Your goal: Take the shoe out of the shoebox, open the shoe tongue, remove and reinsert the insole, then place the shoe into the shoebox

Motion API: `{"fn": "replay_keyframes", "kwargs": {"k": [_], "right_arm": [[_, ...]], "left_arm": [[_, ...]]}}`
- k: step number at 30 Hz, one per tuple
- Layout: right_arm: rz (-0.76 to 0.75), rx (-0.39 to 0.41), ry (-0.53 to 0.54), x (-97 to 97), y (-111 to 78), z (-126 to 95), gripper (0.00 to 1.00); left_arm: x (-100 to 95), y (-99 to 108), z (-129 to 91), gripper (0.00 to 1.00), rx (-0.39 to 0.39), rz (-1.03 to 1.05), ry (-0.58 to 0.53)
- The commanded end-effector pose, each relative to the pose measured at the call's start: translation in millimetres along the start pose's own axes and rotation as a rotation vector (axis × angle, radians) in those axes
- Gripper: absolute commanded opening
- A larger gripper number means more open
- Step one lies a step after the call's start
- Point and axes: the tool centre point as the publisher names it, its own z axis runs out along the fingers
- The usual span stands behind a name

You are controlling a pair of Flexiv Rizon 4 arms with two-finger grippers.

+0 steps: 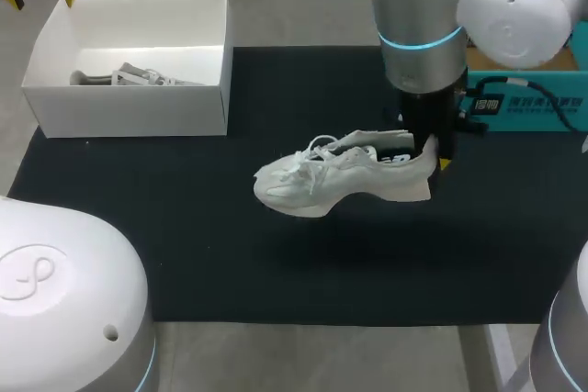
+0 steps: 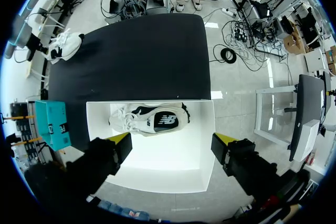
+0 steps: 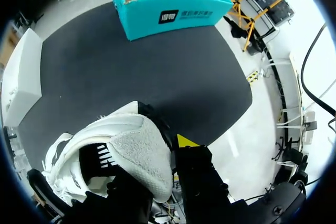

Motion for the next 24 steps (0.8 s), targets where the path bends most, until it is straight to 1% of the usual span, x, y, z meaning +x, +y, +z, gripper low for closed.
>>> {"fn": "replay_keyframes", "kwargs": {"k": [1, 8, 13, 18, 24], "right_arm": [[0.180, -0.001, 0.001, 15.6, -9.2, 20, 0.00], [0.197, 0.021, 0.006, 31.8, -9.4, 46, 0.00], [0.227, 0.069, 0.019, 39.2, -13.0, 60, 0.00], [0.242, 0.072, 0.021, 45.7, -20.0, 73, 0.00], [0.267, 0.059, 0.004, 45.8, -25.9, 91, 0.00]], "left_arm": [[0.1, 0, 0, 1.00, 0.000, 0.001, 0.001], [0.1, 0, 0, 1.00, 0.000, 0.001, 0.001], [0.1, 0, 0, 1.00, 0.000, 0.001, 0.001], [0.1, 0, 0, 1.00, 0.000, 0.001, 0.001], [0.1, 0, 0, 1.00, 0.000, 0.001, 0.001]]}}
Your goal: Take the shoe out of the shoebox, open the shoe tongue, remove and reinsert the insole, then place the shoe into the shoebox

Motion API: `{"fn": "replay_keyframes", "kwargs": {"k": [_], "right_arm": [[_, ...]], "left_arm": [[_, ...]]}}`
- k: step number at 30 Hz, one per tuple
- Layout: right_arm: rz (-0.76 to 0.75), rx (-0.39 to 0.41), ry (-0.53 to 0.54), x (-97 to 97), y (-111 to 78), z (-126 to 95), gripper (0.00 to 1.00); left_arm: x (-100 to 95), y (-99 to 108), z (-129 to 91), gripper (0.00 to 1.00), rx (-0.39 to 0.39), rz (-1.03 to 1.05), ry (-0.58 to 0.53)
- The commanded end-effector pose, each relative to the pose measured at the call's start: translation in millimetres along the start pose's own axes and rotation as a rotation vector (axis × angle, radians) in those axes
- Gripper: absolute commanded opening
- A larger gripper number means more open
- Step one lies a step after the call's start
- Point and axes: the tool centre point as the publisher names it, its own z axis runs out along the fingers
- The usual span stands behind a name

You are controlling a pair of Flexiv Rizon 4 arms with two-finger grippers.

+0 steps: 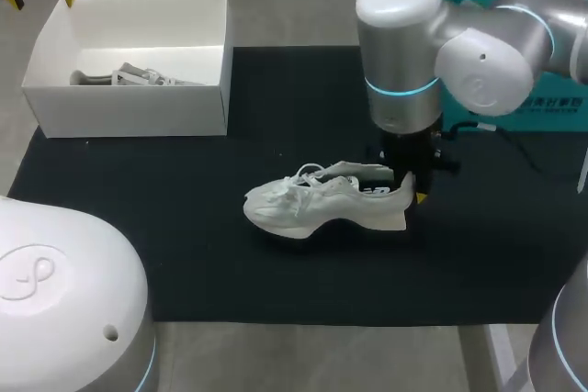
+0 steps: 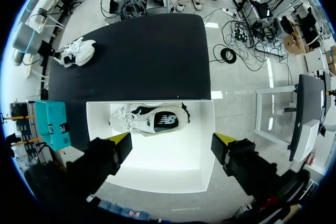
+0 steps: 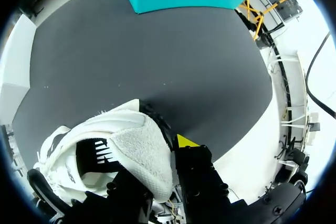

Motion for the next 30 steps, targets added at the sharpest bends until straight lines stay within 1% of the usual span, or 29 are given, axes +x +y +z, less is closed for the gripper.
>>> {"fn": "replay_keyframes", "kwargs": {"k": [1, 4, 6, 8, 11, 13, 16, 26, 30], "right_arm": [[0.292, -0.015, -0.012, 7.6, -8.4, 12, 0.00], [0.308, -0.014, -0.015, 4.7, -5.9, 20, 0.00], [0.339, 0.003, -0.007, 2.3, -1.5, 26, 0.00], [0.357, 0.005, -0.007, 0.6, 1.7, 28, 0.00], [0.390, 0.013, 0.001, -3.5, 7.8, 26, 0.00], [0.398, 0.004, 0.001, -5.6, 11.0, 23, 0.00], [0.403, 0.002, -0.005, -6.7, 14.2, 26, 0.00], [0.432, 0.022, -0.023, -12.7, 13.8, 40, 0.00], [0.452, 0.038, -0.034, -14.5, 12.0, 53, 0.00]], "left_arm": [[0.1, 0, 0, 1.00, 0.000, 0.001, 0.001], [0.1, 0, 0, 1.00, 0.000, 0.001, 0.001], [0.1, 0, 0, 1.00, 0.000, 0.001, 0.001], [0.1, 0, 0, 1.00, 0.000, 0.001, 0.001], [0.1, 0, 0, 1.00, 0.000, 0.001, 0.001], [0.1, 0, 0, 1.00, 0.000, 0.001, 0.001], [0.1, 0, 0, 1.00, 0.000, 0.001, 0.001], [0.1, 0, 0, 1.00, 0.000, 0.001, 0.001], [0.1, 0, 0, 1.00, 0.000, 0.001, 0.001]]}}
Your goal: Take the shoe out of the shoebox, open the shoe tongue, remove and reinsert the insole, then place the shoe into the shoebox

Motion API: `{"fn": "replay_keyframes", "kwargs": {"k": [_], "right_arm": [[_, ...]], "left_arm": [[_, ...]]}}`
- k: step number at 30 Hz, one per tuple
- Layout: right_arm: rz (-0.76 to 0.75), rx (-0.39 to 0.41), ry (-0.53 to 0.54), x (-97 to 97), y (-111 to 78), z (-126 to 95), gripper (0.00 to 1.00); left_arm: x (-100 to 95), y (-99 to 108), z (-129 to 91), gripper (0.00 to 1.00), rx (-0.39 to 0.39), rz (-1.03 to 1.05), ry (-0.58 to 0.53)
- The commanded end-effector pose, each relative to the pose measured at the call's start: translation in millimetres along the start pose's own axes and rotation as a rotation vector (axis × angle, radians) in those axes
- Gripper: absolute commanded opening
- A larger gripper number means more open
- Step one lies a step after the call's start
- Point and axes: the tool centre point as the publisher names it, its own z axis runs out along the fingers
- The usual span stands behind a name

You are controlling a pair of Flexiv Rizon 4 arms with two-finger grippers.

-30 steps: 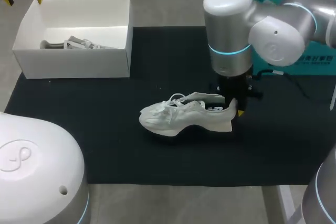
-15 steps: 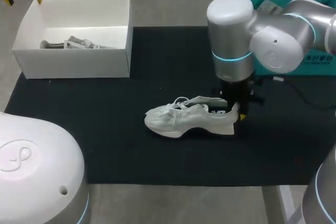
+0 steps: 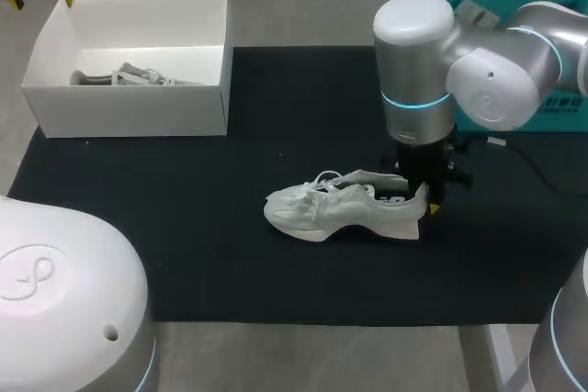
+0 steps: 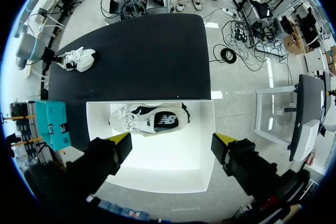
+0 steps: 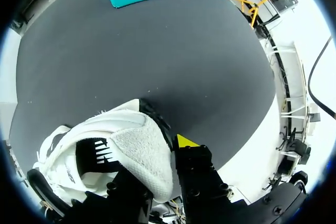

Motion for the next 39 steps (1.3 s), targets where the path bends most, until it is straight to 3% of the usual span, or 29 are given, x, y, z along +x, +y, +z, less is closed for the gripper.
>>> {"fn": "replay_keyframes", "kwargs": {"k": [1, 2, 3, 4, 5, 9, 22, 32, 39], "right_arm": [[0.387, 0.008, -0.004, 1.4, -3.8, 13, 0.00], [0.389, 0.011, -0.007, 0.7, -3.2, 15, 0.00], [0.398, 0.016, -0.019, -0.2, -2.4, 15, 0.15], [0.409, 0.023, -0.029, -2.0, -1.0, 16, 0.67], [0.412, 0.023, -0.029, -3.8, 0.5, 15, 1.00], [0.436, 0.047, -0.006, -13.4, 2.7, 3, 1.00], [0.402, 0.054, 0.065, -34.9, -2.9, -72, 1.00], [0.377, 0.049, 0.136, -46.8, 6.9, -120, 1.00], [0.324, 0.060, 0.181, -47.9, 6.5, -130, 1.00]], "left_arm": [[0.2, 0, 0, 1.00, 0.000, 0.001, 0.001], [0.2, 0, 0, 1.00, 0.000, 0.001, 0.001], [0.2, 0, 0, 1.00, 0.000, 0.001, 0.001], [0.2, 0, 0, 1.00, 0.000, 0.001, 0.001], [0.2, 0, 0, 1.00, 0.000, 0.001, 0.001], [0.2, 0, 0, 1.00, 0.000, 0.001, 0.001], [0.2, 0, 0, 1.00, 0.000, 0.001, 0.001], [0.2, 0, 0, 1.00, 0.000, 0.001, 0.001], [0.2, 0, 0, 1.00, 0.000, 0.001, 0.001]]}}
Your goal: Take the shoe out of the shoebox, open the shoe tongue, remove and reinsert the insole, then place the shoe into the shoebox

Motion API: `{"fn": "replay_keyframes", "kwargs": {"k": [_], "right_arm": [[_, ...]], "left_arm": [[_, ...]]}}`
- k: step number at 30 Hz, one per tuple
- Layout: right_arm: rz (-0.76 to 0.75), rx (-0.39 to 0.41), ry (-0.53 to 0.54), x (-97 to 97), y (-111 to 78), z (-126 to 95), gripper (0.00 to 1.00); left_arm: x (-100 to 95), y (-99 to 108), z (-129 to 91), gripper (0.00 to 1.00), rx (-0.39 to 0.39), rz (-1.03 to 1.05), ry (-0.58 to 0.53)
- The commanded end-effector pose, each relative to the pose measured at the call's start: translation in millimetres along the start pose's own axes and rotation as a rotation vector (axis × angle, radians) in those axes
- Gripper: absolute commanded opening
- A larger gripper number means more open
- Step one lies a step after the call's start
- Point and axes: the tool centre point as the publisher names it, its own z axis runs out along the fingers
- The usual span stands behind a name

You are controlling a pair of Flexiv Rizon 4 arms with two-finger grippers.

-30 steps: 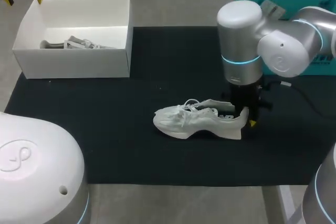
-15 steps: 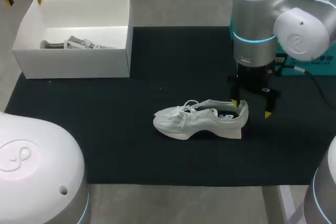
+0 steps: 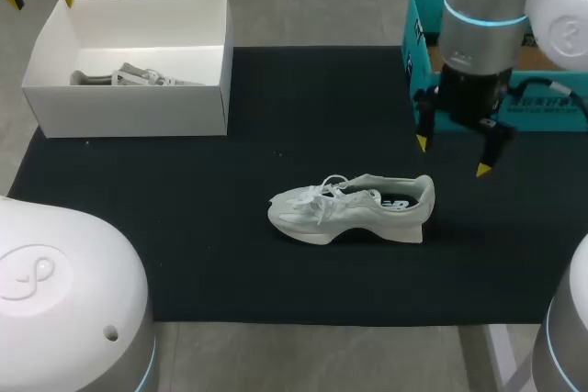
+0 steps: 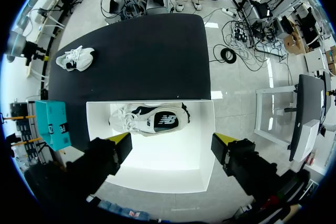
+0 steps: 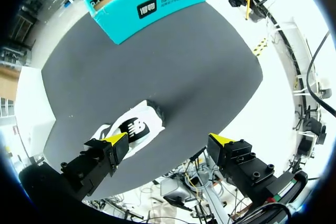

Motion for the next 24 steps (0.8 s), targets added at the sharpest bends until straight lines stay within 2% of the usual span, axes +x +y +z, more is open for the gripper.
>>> {"fn": "replay_keyframes", "kwargs": {"k": [1, 20, 24], "right_arm": [[0.162, -0.007, 0.023, -7.0, -3.8, -0.5, 1.00], [0.162, -0.007, 0.023, -7.0, -3.8, -0.5, 1.00], [-0.184, -0.071, 0.124, 0.0, -7.2, -1.8, 1.00]], "left_arm": [[0.1, -0.2, -0.1, 1.00, 0.000, 0.001, 0.001], [0.1, -0.2, -0.1, 1.00, 0.000, 0.001, 0.001], [0.1, -0.2, -0.1, 1.00, 0.000, 0.001, 0.001]]}}
